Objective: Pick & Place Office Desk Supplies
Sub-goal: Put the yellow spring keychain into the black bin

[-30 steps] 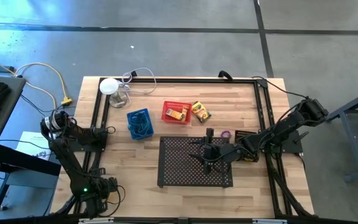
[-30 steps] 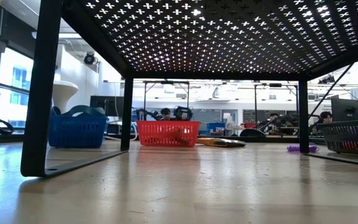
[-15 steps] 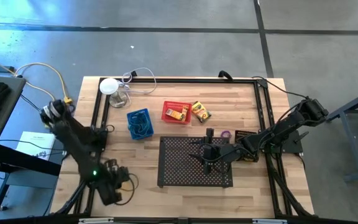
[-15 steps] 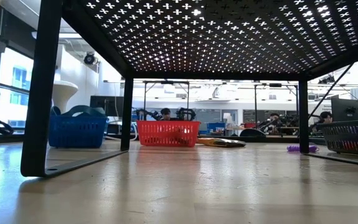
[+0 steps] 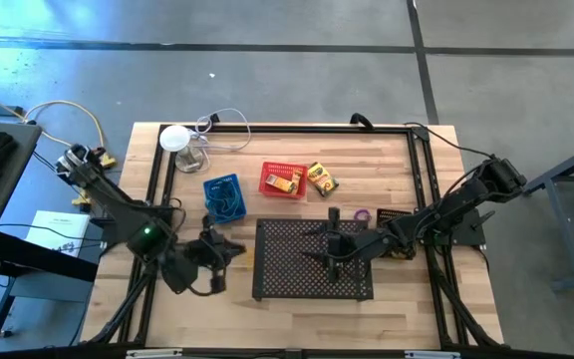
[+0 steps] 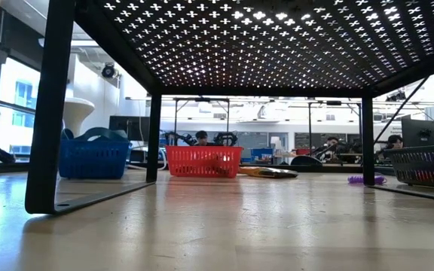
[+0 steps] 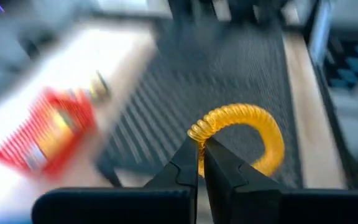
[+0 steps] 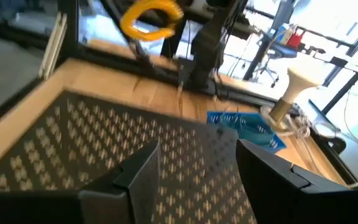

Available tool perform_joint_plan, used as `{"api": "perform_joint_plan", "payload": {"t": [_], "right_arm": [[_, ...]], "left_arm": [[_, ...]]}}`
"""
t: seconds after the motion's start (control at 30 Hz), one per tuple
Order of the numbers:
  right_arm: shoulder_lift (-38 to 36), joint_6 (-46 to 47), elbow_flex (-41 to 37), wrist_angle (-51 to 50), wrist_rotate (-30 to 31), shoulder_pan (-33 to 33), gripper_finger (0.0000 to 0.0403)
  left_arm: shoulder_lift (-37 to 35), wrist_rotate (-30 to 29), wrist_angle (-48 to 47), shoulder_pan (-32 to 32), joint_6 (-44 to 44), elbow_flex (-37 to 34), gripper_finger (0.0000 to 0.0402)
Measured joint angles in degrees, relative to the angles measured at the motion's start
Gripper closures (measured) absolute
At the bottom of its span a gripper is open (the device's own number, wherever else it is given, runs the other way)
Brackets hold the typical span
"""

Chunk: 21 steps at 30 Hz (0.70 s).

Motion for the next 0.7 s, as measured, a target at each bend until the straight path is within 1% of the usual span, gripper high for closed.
{"api": "perform_joint_plan", "payload": {"t": [0.1,0.17,0.23,0.37,0.5,0.6,0.7], "right_arm": [[-0.02,0.0,0.0,3.46,0.01,-0.02,0.0204],[-0.02,0.0,0.0,5.66,-0.55,-0.02,0.0204],[-0.04,-0.18,0.0,7.27,-1.86,-0.02,0.0204],[-0.04,-1.73,0.0,10.51,-4.63,-0.02,0.0204],[-0.04,-2.12,0.0,11.32,-4.77,-0.48,0.0204],[-0.04,-1.29,0.0,11.4,-4.8,-1.07,0.0204],[-0.04,-1.2,0.0,11.35,-6.76,-1.81,0.0204]], "left_arm": [[1.32,-8.13,9.62,1.78,11.06,0.0,0.0399],[3.16,-10.87,15.68,3.19,19.06,0.0,0.0399],[5.6,-12.8,21.59,5.01,25.28,-0.02,0.0399],[11.3,-13.05,33.45,9.01,33.87,-0.02,0.0399],[16.26,-13.1,43.61,11.63,44.36,-0.02,0.0399],[18.64,-13.07,50.47,12.43,49.74,-0.02,0.0399],[19.46,-12.98,54.51,12.79,53.34,-0.02,0.0399]]}}
